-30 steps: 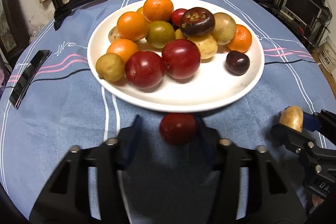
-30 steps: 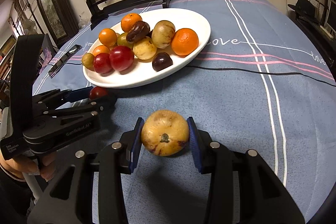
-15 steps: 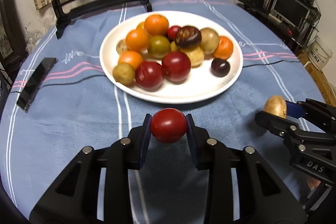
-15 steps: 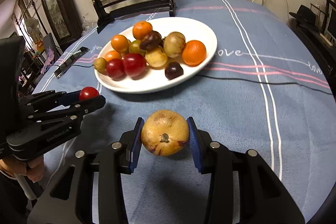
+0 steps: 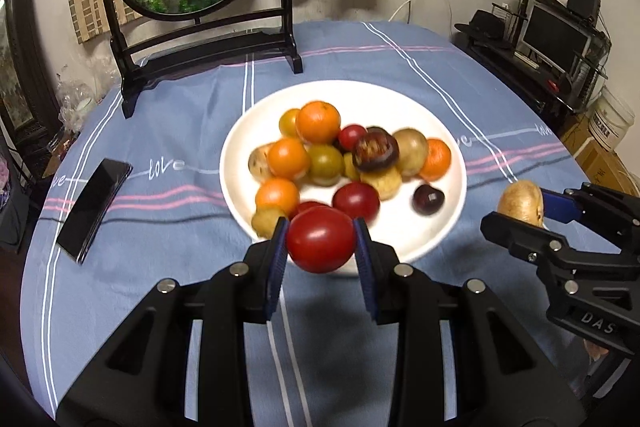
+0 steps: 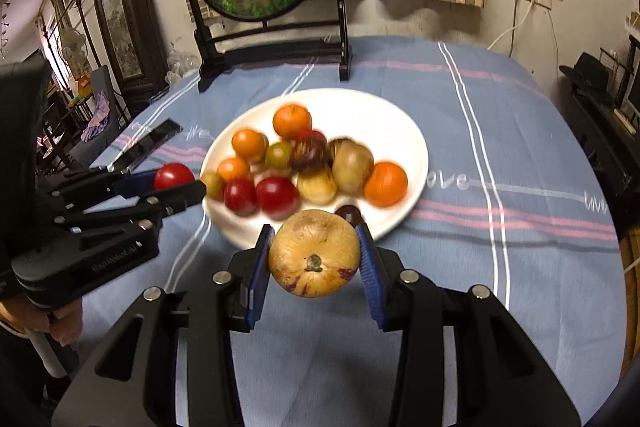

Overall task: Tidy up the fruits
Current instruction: 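Carry both fruits onto the white plate and open both tools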

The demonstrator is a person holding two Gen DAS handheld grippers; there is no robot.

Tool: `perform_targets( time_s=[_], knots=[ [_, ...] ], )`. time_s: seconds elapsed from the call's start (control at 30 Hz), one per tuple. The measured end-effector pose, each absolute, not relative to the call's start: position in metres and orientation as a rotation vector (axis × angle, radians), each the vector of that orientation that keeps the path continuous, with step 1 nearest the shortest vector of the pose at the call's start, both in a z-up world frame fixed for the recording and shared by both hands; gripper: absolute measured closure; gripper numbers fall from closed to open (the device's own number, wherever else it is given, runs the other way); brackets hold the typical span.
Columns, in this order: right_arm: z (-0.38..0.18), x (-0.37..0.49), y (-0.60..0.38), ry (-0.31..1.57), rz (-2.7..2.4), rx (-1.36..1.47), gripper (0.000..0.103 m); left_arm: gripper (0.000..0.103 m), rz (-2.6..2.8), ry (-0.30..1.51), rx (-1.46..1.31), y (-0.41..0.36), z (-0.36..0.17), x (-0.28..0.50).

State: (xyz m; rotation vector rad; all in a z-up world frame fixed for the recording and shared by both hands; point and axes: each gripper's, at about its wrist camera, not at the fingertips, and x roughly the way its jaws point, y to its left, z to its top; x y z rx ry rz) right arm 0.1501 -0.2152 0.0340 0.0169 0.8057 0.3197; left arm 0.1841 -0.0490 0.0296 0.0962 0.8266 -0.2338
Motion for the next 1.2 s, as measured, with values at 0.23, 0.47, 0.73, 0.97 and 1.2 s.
perform_targets(
  time_s=[0.23, 0.47, 0.73, 0.97, 1.2],
  knots=[
    [0.042, 0.197, -0.207, 0.785, 0.319, 0.019, 0.062, 0.070, -0.212, 0.836, 0.074, -0.054, 0.027, 0.231],
    [0.033, 0.233, -0.199, 0.799, 0.319, 0.016, 0.062, 0.070, -0.193, 0.852, 0.066, -0.056, 0.018, 0.261],
    [0.018, 0.257, -0.194, 0.810, 0.290, 0.014, 0.061, 0.070, -0.162, 0.847, 0.060, -0.055, 0.011, 0.279],
    [0.009, 0.268, -0.199, 0.832, 0.268, 0.040, 0.060, 0.064, -0.142, 0.846, 0.036, -0.054, 0.008, 0.287],
    [0.014, 0.261, -0.207, 0.815, 0.275, 0.057, 0.051, 0.047, -0.121, 0.837, 0.026, -0.053, 0.009, 0.284]
  ],
)
